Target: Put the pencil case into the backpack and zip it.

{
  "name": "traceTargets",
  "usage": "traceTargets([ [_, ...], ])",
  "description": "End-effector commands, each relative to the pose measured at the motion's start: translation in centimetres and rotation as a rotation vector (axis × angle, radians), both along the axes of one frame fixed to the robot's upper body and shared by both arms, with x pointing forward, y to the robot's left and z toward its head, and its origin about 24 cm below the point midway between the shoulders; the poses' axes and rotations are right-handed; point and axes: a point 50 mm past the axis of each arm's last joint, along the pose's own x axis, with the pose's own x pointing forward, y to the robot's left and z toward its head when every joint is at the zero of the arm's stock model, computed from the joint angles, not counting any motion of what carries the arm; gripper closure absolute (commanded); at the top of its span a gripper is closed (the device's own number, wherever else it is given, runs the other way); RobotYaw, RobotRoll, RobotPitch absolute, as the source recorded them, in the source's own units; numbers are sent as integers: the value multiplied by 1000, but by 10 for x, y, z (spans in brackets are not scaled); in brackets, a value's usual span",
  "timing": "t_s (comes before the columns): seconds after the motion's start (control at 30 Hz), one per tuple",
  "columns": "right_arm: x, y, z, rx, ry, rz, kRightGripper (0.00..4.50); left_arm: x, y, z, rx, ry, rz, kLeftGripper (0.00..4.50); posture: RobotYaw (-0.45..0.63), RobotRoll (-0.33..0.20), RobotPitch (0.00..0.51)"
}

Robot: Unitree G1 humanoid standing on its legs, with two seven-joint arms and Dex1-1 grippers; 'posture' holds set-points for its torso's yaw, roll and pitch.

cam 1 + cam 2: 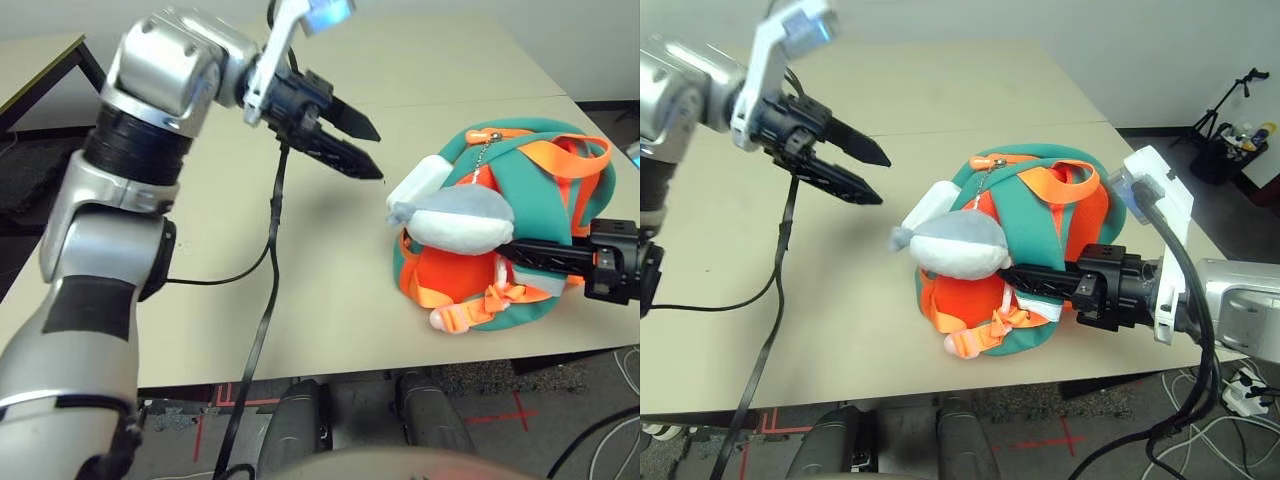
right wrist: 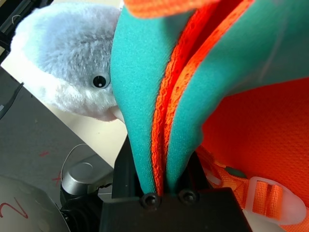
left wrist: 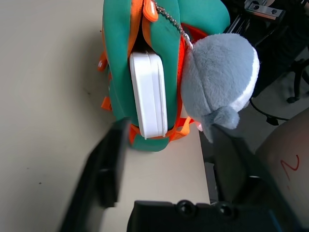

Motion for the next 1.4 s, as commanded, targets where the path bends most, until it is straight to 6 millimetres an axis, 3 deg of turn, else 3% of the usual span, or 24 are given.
traceTargets([
  [0.03, 2, 1, -1, 4, -4, 11, 4294, 2, -7, -13, 31, -16, -7, 2608, -133, 0, 82],
  [0.2, 2, 1, -1, 2, -2, 17, 4294, 9, -18, -30, 47, -26, -7, 4333, -140, 0, 85],
  [0.23, 2, 2, -1, 2, -2, 17, 4294, 10, -20, -33, 55, -33, -5, 4482, -142, 0, 85],
  [0.83, -2, 3, -3, 7, 8, 7, 4294, 28, -46, -55, 31, 23, 2, 4500, -181, 0, 107],
  [1.1, -1, 3, -4, 8, 10, 10, 4294, 22, -89, -78, -18, 72, -35, 4500, -183, 0, 106],
  [1.27, 0, 2, -2, -2, 10, 9, 4294, 22, -92, -66, -46, 29, -29, 4500, -187, 0, 105],
  [1.4, 0, 1, -2, -4, 12, 10, 4294, 29, -70, -45, -21, -57, 11, 4500, -175, 0, 103],
])
